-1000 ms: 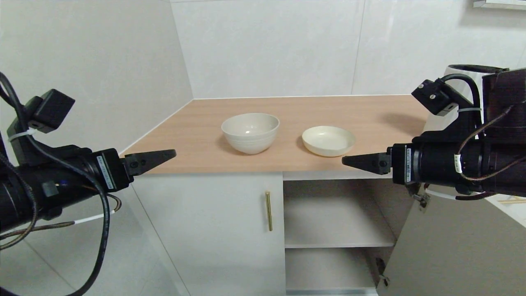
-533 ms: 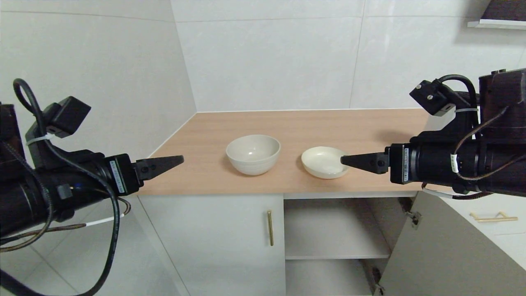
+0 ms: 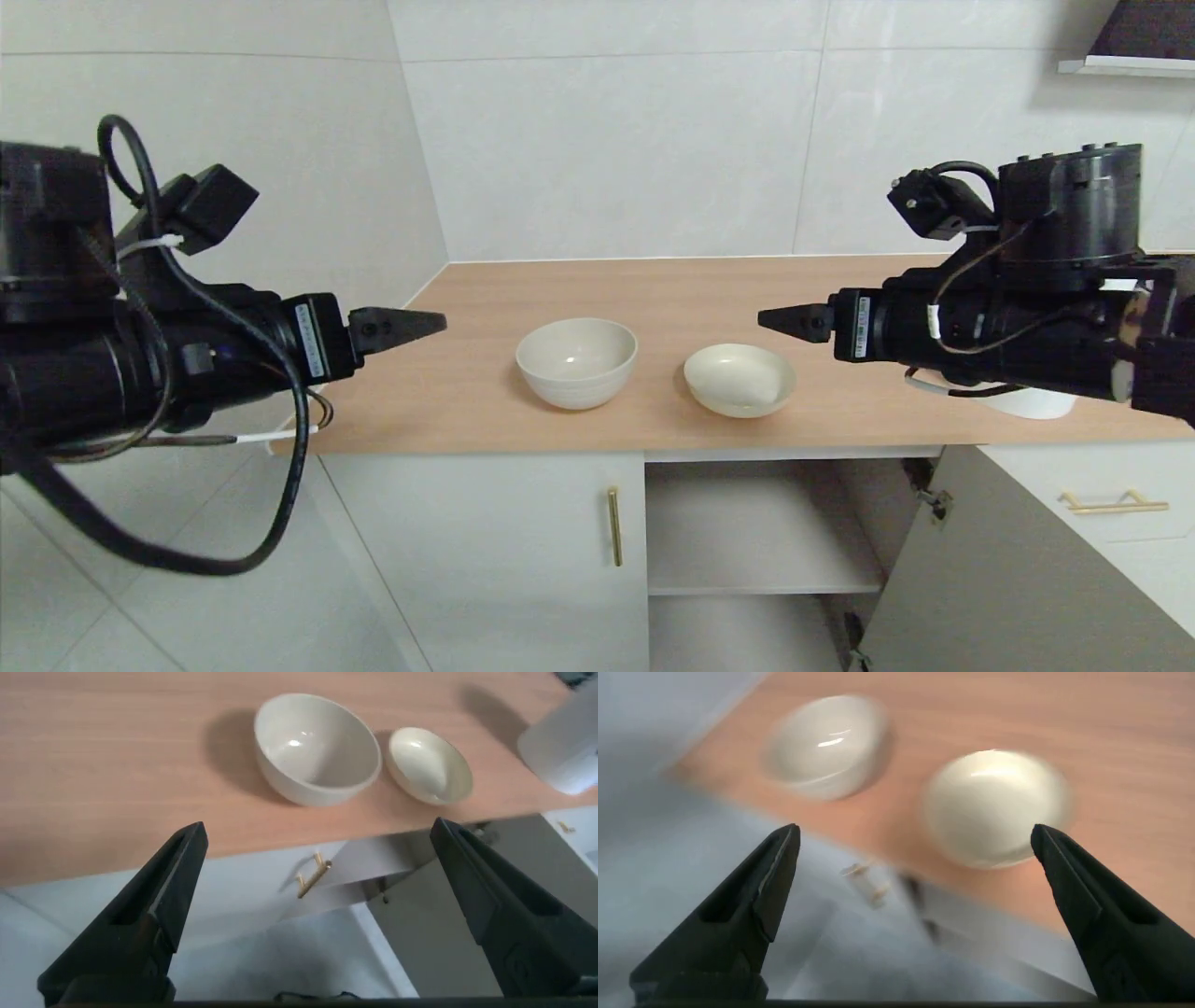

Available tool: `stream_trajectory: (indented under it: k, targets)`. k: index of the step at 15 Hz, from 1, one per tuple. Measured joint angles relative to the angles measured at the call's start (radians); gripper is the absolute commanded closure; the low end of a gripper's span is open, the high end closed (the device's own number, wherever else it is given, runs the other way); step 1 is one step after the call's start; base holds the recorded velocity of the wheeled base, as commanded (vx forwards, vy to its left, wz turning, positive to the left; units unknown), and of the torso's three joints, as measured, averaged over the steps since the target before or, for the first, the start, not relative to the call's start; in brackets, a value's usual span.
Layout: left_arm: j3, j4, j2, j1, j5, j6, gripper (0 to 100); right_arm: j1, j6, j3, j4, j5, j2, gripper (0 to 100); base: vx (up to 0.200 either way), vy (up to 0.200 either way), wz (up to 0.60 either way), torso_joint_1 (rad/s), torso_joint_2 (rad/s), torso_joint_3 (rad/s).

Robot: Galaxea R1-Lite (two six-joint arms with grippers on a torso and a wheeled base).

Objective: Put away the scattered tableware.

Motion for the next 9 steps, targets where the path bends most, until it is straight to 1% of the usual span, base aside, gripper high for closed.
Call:
stream_trajectory:
  k: [1,2,3,4,6,7,8,9]
  targets:
    - [-0.070,0.090,0.032,-0.009,0.028,-0.022,0,-0.013,0.002,-0.030,0.019,-0.019,0.031,0,0.000,0.000,0.00,0.000,0.00,0.000]
    - [-0.123,0.149,0.066,-0.027,0.055,-0.059,0,-0.022,0.010,-0.049,0.021,-0.020,0.054,0,0.000,0.000,0.00,0.000,0.00,0.000]
    - [-0.154,0.154,0.106,-0.064,0.099,-0.103,0,-0.026,0.013,-0.059,0.021,-0.022,0.073,0,0.000,0.000,0.00,0.000,0.00,0.000]
    - [-0.172,0.143,0.151,-0.095,0.158,-0.130,0,-0.028,0.015,-0.064,0.019,-0.027,0.089,0,0.000,0.000,0.00,0.000,0.00,0.000]
    - [-0.204,0.049,0.264,-0.127,0.313,-0.170,0,-0.031,0.015,-0.068,0.018,-0.040,0.104,0,0.000,0.000,0.00,0.000,0.00,0.000]
    - [-0.218,-0.027,0.329,-0.138,0.384,-0.186,0,-0.032,0.015,-0.068,0.017,-0.043,0.109,0,0.000,0.000,0.00,0.000,0.00,0.000]
    - [-0.227,-0.098,0.386,-0.144,0.432,-0.197,0,-0.033,0.015,-0.068,0.017,-0.044,0.111,0,0.000,0.000,0.00,0.000,0.00,0.000]
    - [-0.234,-0.131,0.433,-0.149,0.454,-0.206,0,-0.034,0.016,-0.068,0.016,-0.044,0.113,0,0.000,0.000,0.00,0.000,0.00,0.000]
